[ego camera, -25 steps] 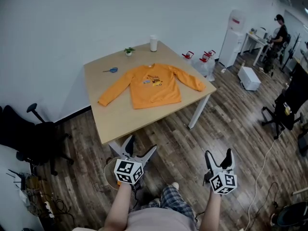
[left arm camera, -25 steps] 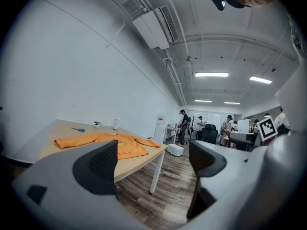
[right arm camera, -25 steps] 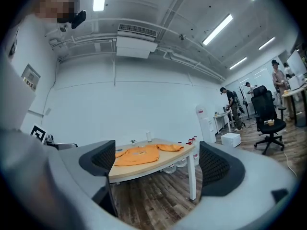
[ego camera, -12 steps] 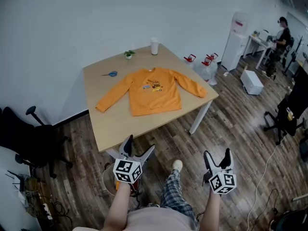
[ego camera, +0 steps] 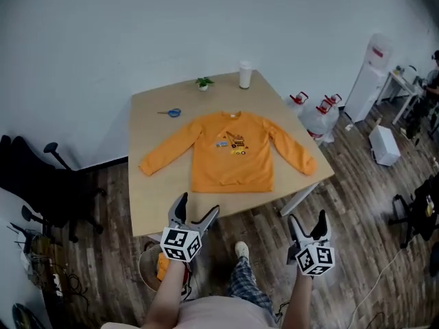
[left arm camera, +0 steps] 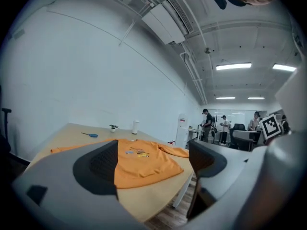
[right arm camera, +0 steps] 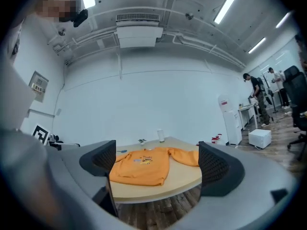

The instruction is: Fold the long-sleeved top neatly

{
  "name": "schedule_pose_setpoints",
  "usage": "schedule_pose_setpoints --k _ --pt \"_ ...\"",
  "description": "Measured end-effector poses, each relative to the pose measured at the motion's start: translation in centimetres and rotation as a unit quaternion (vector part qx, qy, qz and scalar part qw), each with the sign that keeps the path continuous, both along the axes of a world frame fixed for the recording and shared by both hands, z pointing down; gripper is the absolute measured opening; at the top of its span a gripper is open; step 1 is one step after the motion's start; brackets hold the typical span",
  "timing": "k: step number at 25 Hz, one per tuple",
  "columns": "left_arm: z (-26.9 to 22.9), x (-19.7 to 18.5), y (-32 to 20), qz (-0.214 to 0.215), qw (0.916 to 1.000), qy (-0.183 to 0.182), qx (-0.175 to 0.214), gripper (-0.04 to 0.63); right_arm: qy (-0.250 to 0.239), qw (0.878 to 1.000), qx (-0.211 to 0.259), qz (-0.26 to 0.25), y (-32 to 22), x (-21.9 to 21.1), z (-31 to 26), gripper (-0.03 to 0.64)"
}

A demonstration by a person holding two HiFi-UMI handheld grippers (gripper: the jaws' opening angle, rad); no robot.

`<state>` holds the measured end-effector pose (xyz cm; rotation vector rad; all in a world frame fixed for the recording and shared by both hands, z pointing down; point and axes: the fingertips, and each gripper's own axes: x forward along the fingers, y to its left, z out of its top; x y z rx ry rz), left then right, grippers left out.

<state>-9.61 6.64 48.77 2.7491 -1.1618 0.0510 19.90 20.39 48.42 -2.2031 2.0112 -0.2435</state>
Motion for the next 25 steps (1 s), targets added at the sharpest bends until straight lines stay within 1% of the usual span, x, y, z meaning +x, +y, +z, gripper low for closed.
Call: schedule_pose_setpoints --k 7,12,19,22,25 --pt "-1.5 1.6 -8.4 -0.069 0.9976 -0.008 -0.004 0.445 0.013 0.997 -0.011 -0.081 -13.5 2.5 -1.9 0.520" --pt "-1.7 0.9 -12.7 -0.123 0.9923 -0.011 -0.011 0.446 0.011 0.991 -0.017 -0.132 -21.1 3.0 -2.1 0.520" --pt "-1.6 -0.8 -16.2 -0.187 0.9820 -0.015 -0.018 0.445 0.020 0.978 -0.027 -0.204 -28.7 1.5 -1.7 0.514" --pt "-1.6 -1.4 -17.0 -0.206 0.9781 -0.016 -0.019 0.445 0.024 0.972 -0.031 -0.231 -30.8 0.6 -1.6 0.514" --pt "-1.9 -1.7 -17.7 -0.219 0.9753 -0.018 -0.017 0.445 0.026 0.968 -0.032 -0.248 -32.2 -0.2 -1.7 0.515"
